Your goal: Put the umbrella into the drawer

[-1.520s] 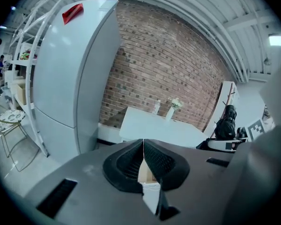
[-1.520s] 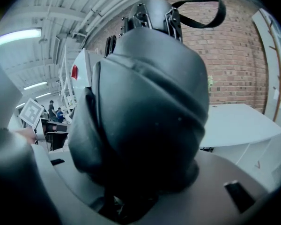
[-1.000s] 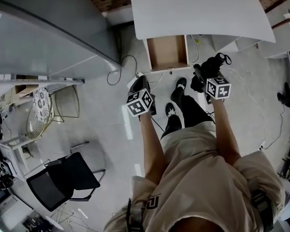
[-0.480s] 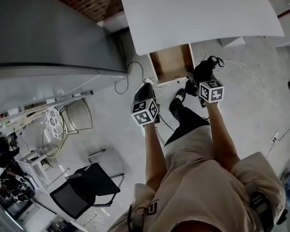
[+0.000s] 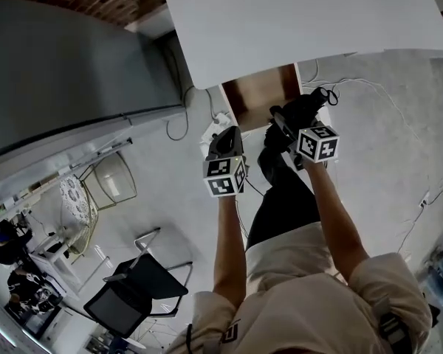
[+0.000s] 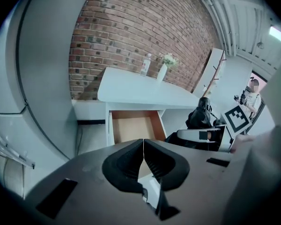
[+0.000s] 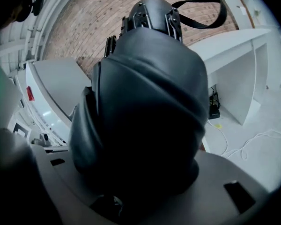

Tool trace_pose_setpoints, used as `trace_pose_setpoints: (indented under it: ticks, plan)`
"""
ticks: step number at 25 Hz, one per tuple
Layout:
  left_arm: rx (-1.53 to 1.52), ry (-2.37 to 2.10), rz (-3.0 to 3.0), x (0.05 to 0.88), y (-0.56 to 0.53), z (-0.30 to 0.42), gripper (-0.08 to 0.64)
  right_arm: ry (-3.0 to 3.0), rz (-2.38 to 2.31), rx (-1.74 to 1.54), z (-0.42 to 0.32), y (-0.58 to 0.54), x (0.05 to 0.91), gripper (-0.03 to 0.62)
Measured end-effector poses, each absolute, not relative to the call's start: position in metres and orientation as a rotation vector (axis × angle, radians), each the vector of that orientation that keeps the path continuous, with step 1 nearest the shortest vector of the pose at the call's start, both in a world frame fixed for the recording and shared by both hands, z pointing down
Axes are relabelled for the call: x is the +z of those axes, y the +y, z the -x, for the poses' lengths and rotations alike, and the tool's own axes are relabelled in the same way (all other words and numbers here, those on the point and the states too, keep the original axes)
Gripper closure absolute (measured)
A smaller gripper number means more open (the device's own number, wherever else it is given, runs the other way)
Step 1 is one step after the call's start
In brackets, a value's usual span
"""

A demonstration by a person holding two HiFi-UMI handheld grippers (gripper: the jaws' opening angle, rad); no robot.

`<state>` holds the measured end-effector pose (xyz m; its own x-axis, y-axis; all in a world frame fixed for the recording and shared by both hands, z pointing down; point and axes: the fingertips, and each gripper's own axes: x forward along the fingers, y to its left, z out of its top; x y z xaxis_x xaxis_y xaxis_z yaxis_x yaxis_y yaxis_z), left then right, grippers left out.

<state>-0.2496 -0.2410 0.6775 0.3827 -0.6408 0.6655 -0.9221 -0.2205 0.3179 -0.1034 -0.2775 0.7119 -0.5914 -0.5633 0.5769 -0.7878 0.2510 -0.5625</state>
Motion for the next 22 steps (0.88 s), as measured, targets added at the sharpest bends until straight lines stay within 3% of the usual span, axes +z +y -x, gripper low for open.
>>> trace_pose_setpoints:
  ticks: [9,22]
  plan:
    - [0.635,-1.247,-2.001,0.738,-0.233,0.222,0.549,-2.27,-1.26,1.437,0.119,-0.311,0.769,0.314]
    - [0.661,-1.236,-2.052,0.762,-0.229,0.217,0.549,-2.192,-1.347,1.587,0.126,-0.353,0.809,0.314]
